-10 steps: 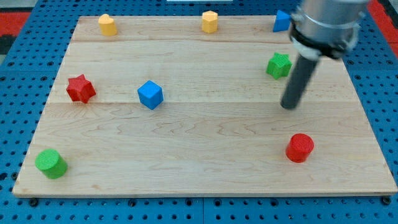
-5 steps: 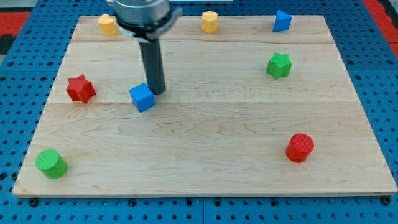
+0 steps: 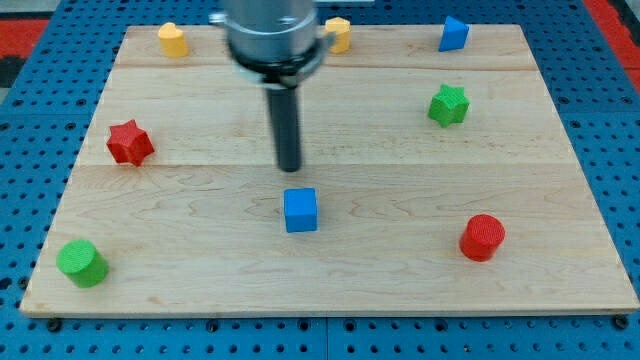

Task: Move the blue cube diagonally to the bottom right side of the red star

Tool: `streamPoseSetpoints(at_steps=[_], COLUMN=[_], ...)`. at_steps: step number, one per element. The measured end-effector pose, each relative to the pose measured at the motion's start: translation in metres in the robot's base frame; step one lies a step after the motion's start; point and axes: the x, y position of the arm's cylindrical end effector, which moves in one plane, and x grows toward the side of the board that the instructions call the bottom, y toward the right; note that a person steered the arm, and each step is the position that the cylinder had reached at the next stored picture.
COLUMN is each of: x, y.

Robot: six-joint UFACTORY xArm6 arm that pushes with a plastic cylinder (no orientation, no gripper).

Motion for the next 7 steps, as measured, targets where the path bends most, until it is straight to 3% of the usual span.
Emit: streamPoseSetpoints(at_steps=[3,4,5,7], x=[0.079,0.091,0.041,0.082], y=[0.0,0.002,0.003,-0.02])
